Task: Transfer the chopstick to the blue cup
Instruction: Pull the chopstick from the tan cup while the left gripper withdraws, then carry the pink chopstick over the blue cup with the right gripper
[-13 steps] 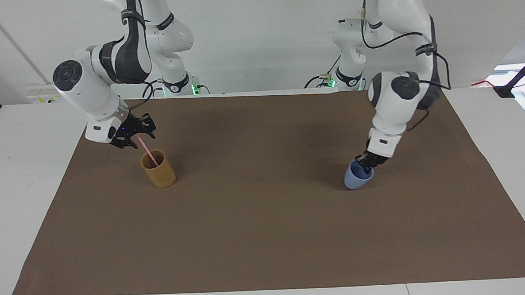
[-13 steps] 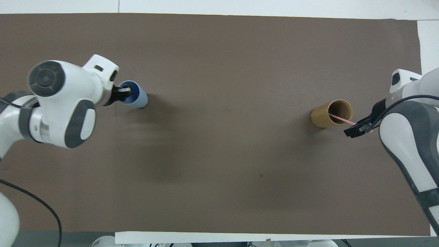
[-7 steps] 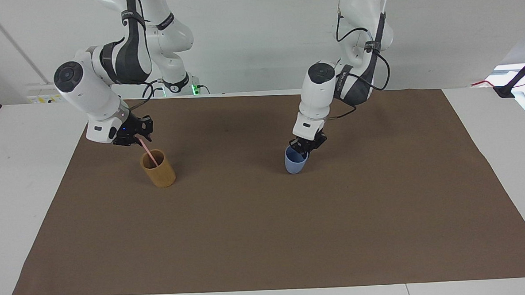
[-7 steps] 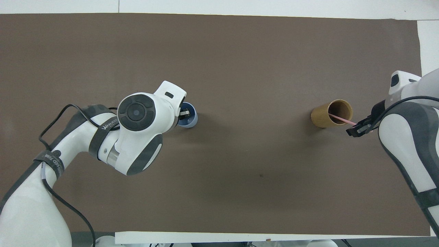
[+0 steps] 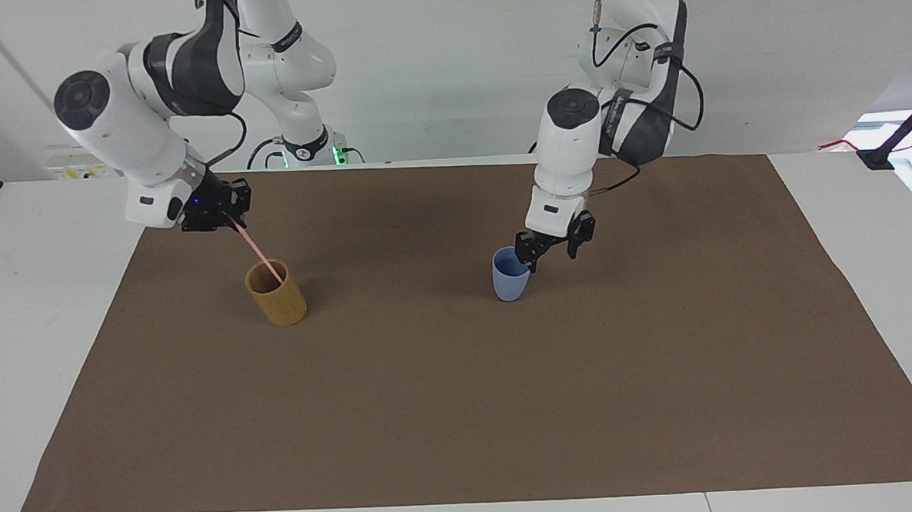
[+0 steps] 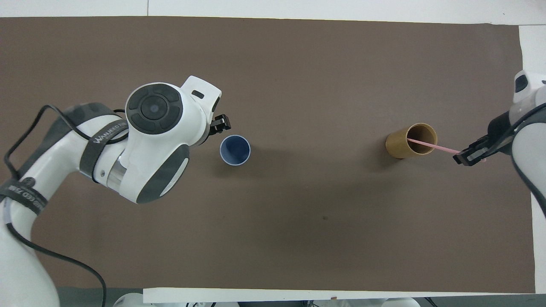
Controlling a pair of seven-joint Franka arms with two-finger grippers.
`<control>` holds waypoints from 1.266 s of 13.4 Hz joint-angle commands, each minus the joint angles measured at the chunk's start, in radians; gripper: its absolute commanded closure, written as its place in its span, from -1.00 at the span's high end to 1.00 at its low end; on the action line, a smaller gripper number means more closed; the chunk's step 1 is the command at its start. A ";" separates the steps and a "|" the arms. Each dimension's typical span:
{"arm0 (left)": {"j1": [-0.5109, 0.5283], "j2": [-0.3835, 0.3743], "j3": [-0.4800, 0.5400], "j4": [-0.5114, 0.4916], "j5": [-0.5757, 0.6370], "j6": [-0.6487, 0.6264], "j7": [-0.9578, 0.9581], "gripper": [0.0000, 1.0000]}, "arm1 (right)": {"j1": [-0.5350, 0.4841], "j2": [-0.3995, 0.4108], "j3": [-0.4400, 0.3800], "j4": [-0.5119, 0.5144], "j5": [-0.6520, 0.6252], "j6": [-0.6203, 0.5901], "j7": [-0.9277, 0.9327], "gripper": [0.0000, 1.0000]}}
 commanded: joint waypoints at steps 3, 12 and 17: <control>0.267 -0.138 0.004 0.114 0.010 -0.221 0.296 1.00 | 0.069 0.086 0.034 0.351 0.002 -0.240 0.177 -1.00; 0.495 -0.196 0.009 0.149 -0.039 -0.431 0.734 1.00 | 0.621 0.276 0.045 0.400 0.210 0.161 1.079 -1.00; 0.481 -0.211 -0.005 0.134 -0.039 -0.438 0.730 1.00 | 0.679 0.266 0.045 0.254 0.212 0.295 1.127 -1.00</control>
